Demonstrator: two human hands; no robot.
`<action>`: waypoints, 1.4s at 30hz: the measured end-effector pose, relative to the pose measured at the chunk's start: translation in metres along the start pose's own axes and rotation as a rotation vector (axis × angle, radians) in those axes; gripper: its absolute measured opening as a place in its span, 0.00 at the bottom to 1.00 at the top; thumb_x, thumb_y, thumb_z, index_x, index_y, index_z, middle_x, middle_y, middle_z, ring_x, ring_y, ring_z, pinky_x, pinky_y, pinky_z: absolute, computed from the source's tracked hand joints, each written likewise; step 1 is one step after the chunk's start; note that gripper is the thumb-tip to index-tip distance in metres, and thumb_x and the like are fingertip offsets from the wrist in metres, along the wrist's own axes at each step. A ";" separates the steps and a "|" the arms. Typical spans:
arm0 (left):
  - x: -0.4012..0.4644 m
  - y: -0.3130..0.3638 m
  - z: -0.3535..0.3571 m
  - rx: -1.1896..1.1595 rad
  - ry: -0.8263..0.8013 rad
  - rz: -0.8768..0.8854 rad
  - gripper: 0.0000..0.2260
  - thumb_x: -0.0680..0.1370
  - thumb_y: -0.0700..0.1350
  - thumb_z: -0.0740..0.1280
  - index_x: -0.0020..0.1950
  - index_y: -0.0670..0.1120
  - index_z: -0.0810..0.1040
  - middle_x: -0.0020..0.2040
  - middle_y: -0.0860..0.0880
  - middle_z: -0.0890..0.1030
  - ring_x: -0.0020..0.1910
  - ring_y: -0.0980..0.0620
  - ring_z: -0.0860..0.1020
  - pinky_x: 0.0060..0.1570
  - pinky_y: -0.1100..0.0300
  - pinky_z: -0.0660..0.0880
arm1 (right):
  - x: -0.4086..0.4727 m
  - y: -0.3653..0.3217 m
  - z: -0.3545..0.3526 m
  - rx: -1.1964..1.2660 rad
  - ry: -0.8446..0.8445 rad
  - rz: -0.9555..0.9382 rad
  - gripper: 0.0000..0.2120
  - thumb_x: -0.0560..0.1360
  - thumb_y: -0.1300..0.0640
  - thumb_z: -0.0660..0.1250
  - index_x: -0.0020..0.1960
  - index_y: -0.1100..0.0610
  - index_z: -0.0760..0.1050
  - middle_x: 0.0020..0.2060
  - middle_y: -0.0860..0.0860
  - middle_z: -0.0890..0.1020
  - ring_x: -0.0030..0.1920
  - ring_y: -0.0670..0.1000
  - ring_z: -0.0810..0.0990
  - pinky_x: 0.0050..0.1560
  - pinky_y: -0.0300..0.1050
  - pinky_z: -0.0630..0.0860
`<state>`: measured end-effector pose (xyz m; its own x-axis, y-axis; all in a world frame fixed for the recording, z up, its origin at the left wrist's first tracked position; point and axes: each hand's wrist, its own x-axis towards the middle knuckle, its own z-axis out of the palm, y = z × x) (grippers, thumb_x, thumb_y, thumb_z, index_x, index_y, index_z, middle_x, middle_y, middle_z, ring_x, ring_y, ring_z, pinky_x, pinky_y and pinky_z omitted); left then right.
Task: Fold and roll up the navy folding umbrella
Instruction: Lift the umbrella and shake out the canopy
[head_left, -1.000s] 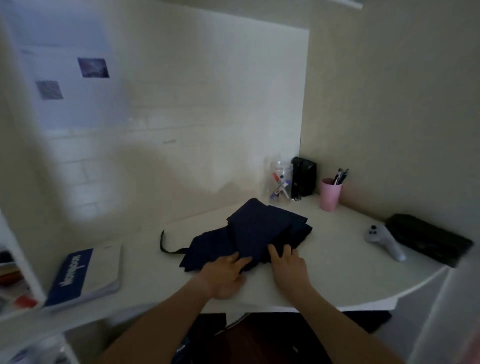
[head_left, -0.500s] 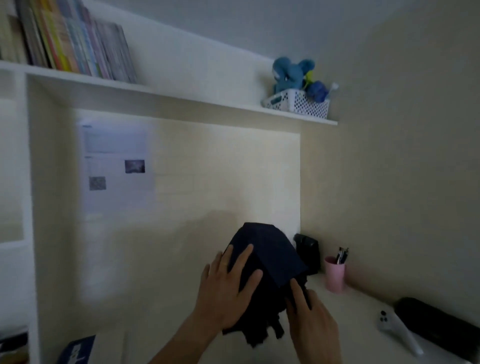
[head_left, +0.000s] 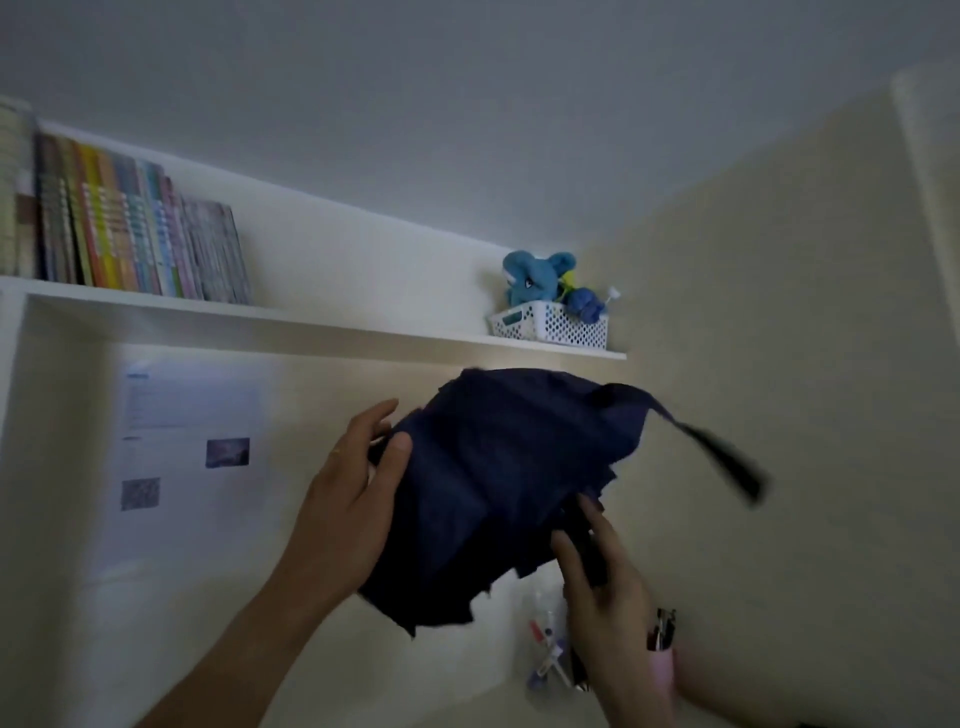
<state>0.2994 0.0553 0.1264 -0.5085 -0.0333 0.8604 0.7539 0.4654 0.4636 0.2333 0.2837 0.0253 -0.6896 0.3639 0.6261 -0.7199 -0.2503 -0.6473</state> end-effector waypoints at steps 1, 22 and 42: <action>0.001 0.003 -0.004 0.009 0.025 0.004 0.19 0.83 0.58 0.56 0.74 0.62 0.67 0.69 0.58 0.75 0.65 0.59 0.74 0.65 0.56 0.72 | -0.004 -0.002 0.005 -0.013 0.027 -0.060 0.11 0.80 0.55 0.68 0.61 0.47 0.78 0.48 0.54 0.87 0.25 0.48 0.72 0.26 0.35 0.67; -0.018 0.078 -0.013 -0.265 0.103 -0.138 0.11 0.84 0.52 0.62 0.52 0.49 0.81 0.43 0.47 0.84 0.40 0.50 0.82 0.47 0.51 0.78 | -0.012 -0.027 0.022 -0.600 0.199 -0.506 0.13 0.81 0.50 0.61 0.57 0.59 0.74 0.49 0.50 0.76 0.46 0.45 0.73 0.52 0.28 0.69; -0.060 -0.028 -0.023 -0.329 -0.316 -0.524 0.08 0.80 0.47 0.71 0.48 0.44 0.87 0.35 0.48 0.78 0.28 0.53 0.70 0.29 0.62 0.67 | -0.053 0.084 0.003 -0.631 -0.060 -0.172 0.01 0.81 0.58 0.64 0.52 0.55 0.72 0.45 0.52 0.78 0.45 0.50 0.78 0.45 0.51 0.76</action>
<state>0.3183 0.0233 0.0664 -0.8989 0.1024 0.4261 0.4377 0.1644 0.8840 0.2097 0.2411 -0.0610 -0.5854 0.2966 0.7546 -0.6484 0.3875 -0.6553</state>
